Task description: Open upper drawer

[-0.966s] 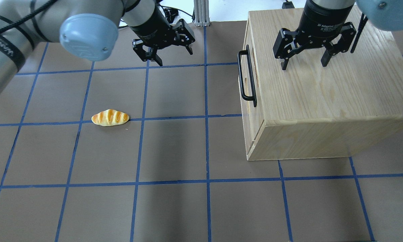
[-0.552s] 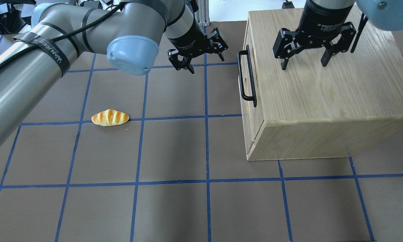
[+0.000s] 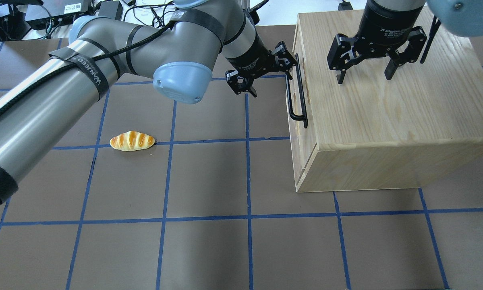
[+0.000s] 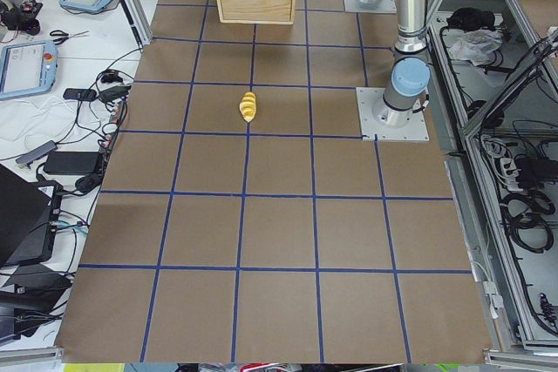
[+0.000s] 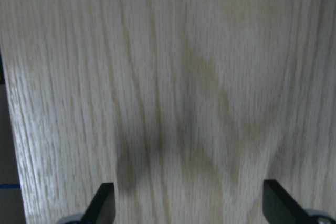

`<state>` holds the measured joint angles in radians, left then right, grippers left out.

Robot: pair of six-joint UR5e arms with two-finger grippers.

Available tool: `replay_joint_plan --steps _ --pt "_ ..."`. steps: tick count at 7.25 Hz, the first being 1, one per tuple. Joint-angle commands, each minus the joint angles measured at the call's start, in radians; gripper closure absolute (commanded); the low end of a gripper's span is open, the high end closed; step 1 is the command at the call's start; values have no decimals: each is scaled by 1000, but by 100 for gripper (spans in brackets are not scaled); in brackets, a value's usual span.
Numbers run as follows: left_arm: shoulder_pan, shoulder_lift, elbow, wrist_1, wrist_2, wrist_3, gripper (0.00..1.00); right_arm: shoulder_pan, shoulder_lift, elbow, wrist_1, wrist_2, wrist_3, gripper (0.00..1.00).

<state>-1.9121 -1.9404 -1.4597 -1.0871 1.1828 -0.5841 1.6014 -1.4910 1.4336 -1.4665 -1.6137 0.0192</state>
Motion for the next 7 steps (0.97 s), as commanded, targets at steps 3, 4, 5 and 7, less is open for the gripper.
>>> replay_joint_plan --steps 3,4,5,7 --pt "-4 1 -36 9 -22 0 0 0 0 -1 0 0 -1 0" --pt "-4 0 -36 10 -22 1 0 -1 0 -1 0 0 -1 0" --pt "-5 0 -36 9 -22 3 0 -1 0 -1 0 0 1 0" --pt "-4 8 -42 6 -15 45 0 0 0 -1 0 0 1 0"
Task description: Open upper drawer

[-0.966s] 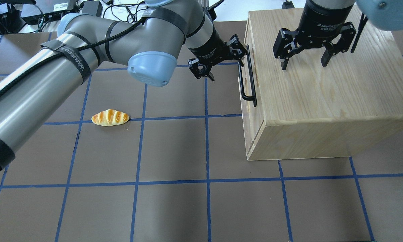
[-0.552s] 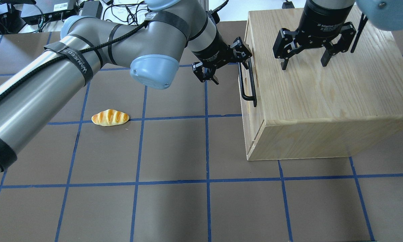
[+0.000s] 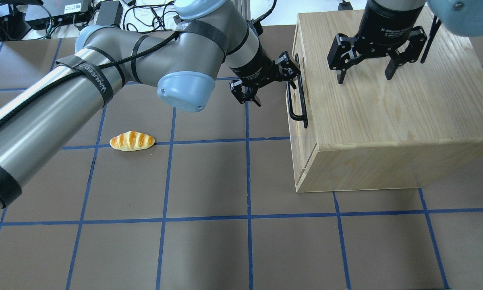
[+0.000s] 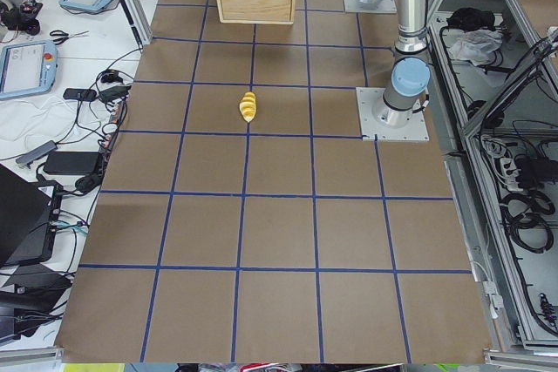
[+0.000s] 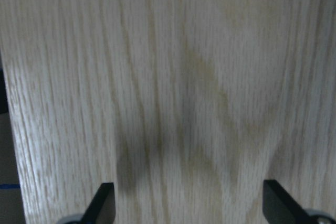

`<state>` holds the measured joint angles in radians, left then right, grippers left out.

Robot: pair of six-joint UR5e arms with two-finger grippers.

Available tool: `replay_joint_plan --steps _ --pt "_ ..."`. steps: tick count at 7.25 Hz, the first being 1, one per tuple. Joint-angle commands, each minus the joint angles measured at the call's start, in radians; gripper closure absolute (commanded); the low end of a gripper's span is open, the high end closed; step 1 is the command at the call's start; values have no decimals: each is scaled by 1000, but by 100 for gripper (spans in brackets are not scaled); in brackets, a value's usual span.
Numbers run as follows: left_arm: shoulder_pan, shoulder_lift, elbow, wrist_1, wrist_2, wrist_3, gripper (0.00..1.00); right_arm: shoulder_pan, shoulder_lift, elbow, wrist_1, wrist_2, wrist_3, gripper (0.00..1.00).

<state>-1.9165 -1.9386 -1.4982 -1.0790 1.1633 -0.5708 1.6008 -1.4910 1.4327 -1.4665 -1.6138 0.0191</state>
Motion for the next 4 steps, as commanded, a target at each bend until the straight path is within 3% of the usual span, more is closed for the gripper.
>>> replay_joint_plan --steps 1,4 --pt "1 0 -5 -4 19 51 0 1 0 0 0 0 -1 0" --pt "1 12 -8 -16 55 104 0 1 0 0 0 0 1 0"
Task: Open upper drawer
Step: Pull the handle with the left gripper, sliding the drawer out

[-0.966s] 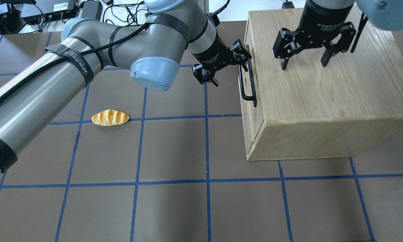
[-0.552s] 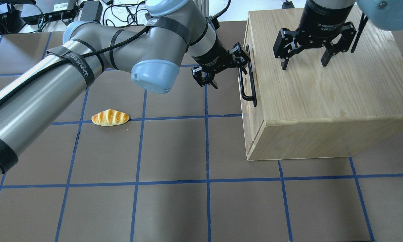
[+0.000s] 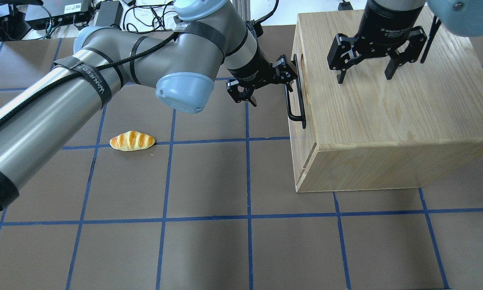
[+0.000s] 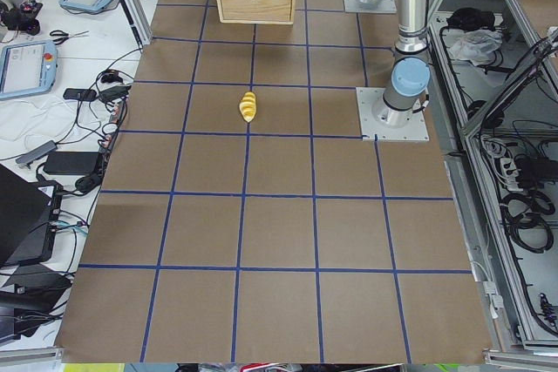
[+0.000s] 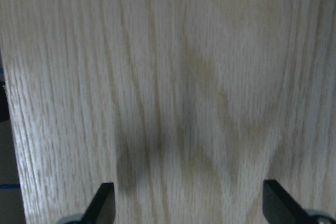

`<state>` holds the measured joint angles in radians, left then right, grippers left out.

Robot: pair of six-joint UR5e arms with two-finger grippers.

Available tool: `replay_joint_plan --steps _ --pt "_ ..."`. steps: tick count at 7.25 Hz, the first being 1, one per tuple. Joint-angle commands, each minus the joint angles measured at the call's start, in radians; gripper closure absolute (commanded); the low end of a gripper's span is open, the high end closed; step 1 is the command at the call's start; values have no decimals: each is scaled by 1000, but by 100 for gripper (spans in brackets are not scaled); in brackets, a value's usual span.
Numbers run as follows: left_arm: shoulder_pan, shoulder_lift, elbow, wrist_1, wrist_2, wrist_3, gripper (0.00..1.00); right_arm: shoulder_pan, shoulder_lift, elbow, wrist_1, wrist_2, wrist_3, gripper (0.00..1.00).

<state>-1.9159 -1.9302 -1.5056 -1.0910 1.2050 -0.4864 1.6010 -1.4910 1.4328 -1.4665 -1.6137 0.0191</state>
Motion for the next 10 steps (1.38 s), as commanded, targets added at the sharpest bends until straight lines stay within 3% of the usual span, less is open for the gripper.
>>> replay_joint_plan --steps 1,3,10 --pt "0 17 -4 -12 14 49 0 0 0 0 0 0 1 0" --pt "14 28 -13 -85 114 167 0 0 0 0 0 0 1 0" --pt "124 91 -19 -231 111 307 0 0 0 0 0 0 -1 0"
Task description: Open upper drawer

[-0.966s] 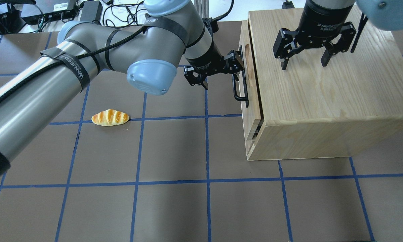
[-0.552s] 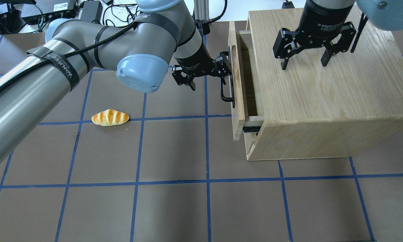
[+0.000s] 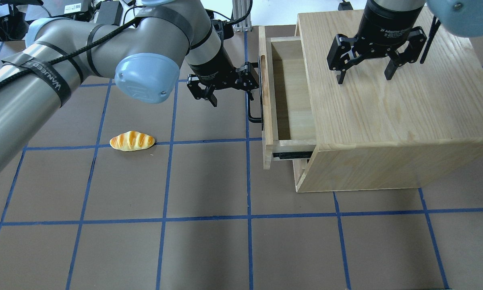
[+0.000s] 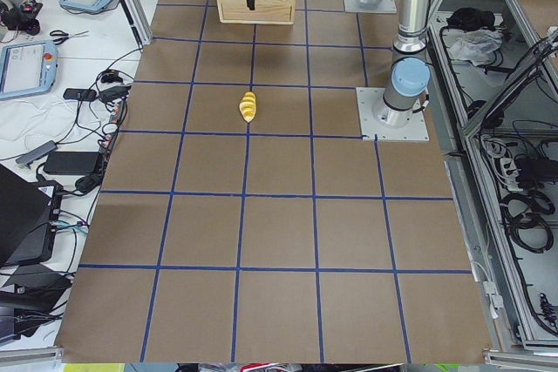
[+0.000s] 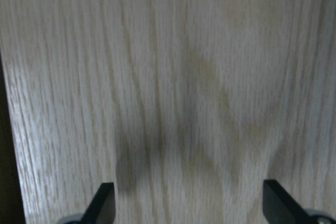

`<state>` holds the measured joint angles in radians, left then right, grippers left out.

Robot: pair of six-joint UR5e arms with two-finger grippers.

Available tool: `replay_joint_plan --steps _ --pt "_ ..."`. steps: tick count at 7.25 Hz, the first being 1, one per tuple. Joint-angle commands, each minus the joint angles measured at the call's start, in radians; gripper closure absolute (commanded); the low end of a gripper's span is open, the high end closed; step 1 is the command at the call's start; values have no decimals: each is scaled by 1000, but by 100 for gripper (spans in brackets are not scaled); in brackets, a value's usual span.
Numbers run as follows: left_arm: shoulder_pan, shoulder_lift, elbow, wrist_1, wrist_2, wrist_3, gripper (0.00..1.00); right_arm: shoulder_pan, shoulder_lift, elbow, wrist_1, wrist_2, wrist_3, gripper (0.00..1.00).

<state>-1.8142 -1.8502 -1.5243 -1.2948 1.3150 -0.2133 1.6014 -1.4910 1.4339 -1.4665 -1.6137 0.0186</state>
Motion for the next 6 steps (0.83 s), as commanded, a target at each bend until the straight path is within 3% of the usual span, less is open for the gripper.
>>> replay_joint_plan --steps 1,6 --pt "42 14 -4 -55 1 67 0 0 0 -1 0 0 1 0" --pt "144 55 -7 -178 9 181 0 -1 0 -1 0 0 1 0"
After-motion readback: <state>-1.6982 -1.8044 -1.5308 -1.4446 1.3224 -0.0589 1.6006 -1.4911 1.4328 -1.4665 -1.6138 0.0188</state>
